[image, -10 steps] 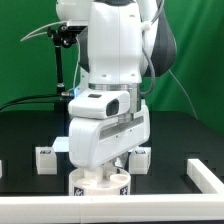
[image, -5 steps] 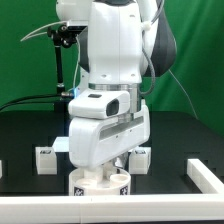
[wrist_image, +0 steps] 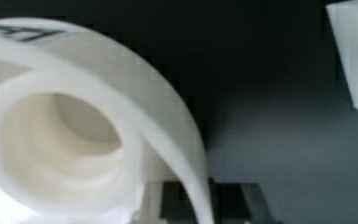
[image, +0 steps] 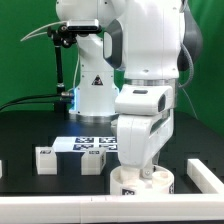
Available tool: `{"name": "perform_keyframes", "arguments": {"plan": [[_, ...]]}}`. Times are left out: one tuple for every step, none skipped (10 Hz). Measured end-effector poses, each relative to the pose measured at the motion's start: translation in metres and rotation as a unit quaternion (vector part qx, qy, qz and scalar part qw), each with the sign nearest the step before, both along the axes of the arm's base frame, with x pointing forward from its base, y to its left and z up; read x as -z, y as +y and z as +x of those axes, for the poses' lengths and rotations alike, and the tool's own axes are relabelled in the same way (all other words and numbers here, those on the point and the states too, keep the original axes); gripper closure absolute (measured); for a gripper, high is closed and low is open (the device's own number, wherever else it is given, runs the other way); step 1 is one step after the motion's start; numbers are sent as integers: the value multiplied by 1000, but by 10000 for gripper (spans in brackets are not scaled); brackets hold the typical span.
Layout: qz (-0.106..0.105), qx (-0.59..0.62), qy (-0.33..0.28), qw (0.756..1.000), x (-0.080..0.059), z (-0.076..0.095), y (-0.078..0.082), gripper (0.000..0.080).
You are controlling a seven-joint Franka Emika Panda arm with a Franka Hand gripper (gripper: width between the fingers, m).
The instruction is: Assemble stool
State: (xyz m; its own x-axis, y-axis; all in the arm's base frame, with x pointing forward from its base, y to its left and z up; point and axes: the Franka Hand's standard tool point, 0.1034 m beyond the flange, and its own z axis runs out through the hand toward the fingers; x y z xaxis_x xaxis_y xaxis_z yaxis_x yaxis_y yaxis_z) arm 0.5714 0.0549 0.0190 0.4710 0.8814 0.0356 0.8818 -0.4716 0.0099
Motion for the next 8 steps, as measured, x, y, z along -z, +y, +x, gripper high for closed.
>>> {"name": "perform_keyframes", "arguments": {"plan": [[0,0,0,1000,0,0,0,775],[0,0,1,1000,1,0,0,775],[1,6,-3,1000,-2,3,5,774],[3,9,2,1000,-6,3,20,774],[3,6,9,1000,-6,3,29,774],[6,13,11,1000,-3,4,43,775],[10,14,9,1000,3,1,57,775],[8,17,13,1000,7,0,59,774]]}}
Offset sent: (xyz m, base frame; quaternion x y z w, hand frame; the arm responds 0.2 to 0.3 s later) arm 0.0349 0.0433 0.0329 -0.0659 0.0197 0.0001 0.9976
